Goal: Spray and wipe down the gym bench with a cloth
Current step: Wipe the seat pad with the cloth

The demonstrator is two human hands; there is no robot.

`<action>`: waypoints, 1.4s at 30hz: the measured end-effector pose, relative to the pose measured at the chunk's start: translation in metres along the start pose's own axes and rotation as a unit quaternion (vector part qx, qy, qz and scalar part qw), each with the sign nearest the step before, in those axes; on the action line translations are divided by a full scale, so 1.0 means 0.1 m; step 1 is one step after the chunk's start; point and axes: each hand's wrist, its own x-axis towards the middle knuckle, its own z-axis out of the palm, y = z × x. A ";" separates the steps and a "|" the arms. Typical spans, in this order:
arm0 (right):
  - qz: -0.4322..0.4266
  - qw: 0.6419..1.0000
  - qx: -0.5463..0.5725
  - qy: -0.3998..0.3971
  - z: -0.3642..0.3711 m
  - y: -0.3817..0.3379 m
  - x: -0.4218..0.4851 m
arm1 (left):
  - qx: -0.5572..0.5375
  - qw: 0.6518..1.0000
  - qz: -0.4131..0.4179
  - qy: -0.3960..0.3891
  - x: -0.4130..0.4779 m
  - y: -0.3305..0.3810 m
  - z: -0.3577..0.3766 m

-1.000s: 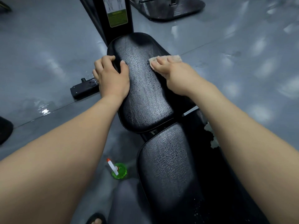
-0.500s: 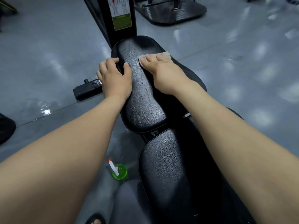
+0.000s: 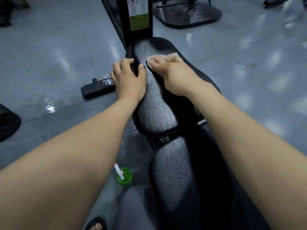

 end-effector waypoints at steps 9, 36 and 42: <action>0.012 1.000 0.018 -0.008 -0.12 -0.10 -0.17 | 0.029 0.998 -0.015 -0.044 0.01 0.07 -0.05; 0.004 0.995 0.086 -0.043 -0.38 -0.39 -0.24 | -0.177 0.943 -0.101 -0.263 -0.28 -0.43 -0.69; 0.033 0.996 0.084 0.027 -0.27 -0.30 0.33 | -0.207 0.934 -0.120 -0.264 -0.24 -0.52 -0.59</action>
